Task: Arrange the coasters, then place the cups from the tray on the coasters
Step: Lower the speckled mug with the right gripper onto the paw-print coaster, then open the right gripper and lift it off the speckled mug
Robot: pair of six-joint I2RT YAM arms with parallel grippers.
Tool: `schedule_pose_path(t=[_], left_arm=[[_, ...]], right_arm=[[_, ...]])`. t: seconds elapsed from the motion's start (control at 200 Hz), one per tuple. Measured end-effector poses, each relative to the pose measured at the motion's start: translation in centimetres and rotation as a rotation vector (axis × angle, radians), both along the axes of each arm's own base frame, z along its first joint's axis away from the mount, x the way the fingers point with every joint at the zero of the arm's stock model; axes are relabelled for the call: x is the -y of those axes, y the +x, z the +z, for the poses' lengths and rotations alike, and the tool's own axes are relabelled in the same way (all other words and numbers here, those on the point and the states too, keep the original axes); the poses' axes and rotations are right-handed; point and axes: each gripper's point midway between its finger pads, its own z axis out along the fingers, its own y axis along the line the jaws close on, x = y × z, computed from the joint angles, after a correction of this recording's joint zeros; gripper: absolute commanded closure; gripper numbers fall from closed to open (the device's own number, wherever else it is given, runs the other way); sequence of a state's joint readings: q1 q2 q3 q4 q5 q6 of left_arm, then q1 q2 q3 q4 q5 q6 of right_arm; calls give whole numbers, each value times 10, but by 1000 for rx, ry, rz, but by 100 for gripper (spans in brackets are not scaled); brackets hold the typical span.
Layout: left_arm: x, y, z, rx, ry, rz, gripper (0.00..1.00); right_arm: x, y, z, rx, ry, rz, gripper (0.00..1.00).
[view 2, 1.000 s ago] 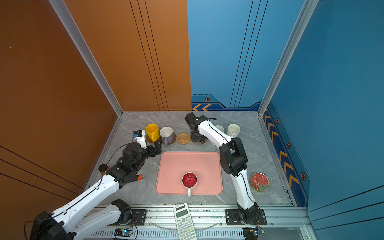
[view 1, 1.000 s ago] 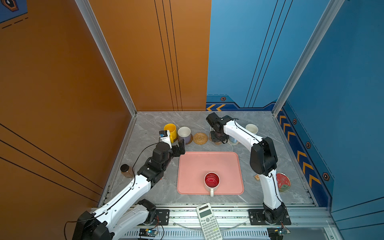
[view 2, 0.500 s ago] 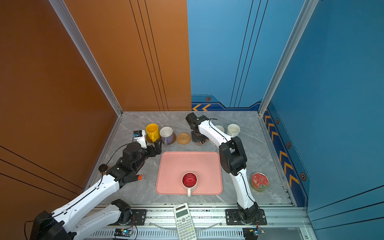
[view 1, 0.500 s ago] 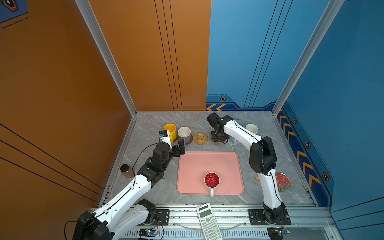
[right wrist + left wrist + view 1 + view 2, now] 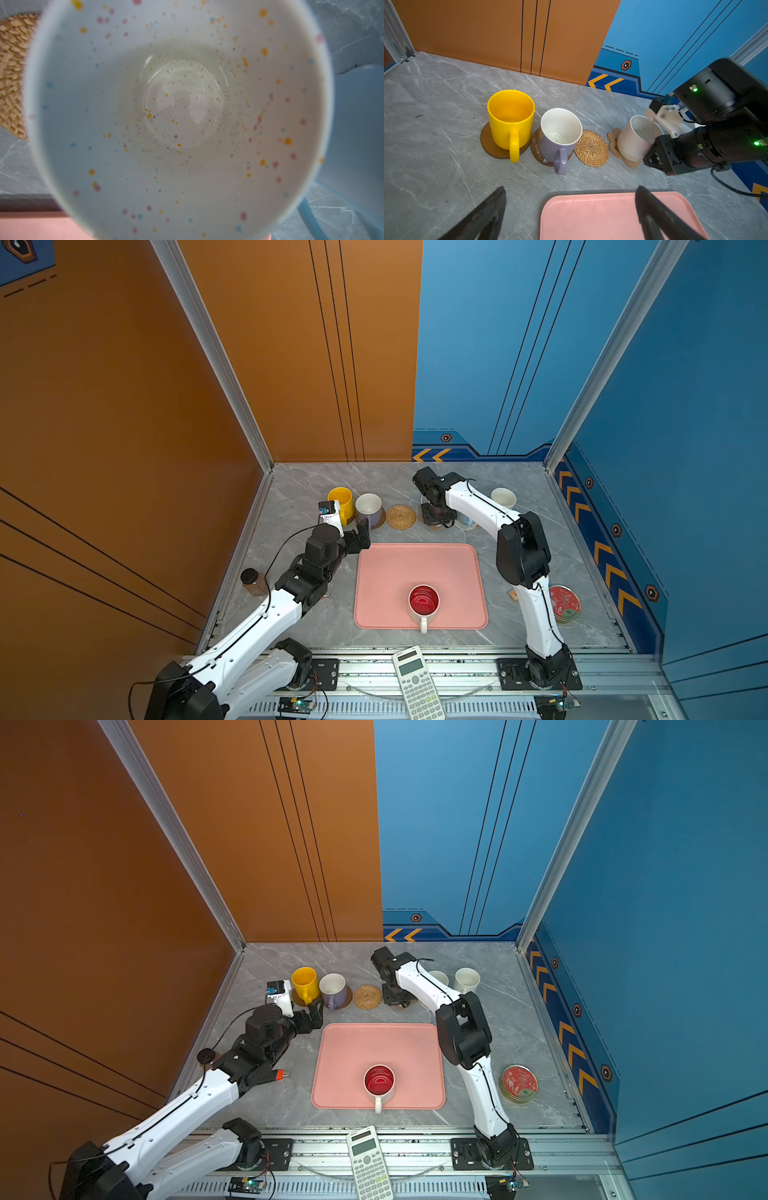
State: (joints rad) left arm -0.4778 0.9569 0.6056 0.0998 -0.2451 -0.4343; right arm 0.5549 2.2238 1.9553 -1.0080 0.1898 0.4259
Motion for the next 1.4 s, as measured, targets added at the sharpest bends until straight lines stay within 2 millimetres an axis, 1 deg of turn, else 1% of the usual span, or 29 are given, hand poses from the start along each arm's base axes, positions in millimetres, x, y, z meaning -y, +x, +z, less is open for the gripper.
schedule_pose_path(t=[1.101,1.156,1.282,1.322,1.402], left_arm=[[0,0,-2,-8,3,-1,3],[0,-1,-3,-10,5,-2,3],[-2,-1,-4,-14,6,2,3],[-2,0,-3,-14,6,2,3],[-2,0,-4,-14,7,2,3]], right_arm=[[3,3,0,0,17,-25,100],[3,3,0,0,19,-28,96],[3,2,-1,-1,20,-31,90],[3,2,-1,-2,21,-32,86],[3,2,-1,-1,22,-34,83]])
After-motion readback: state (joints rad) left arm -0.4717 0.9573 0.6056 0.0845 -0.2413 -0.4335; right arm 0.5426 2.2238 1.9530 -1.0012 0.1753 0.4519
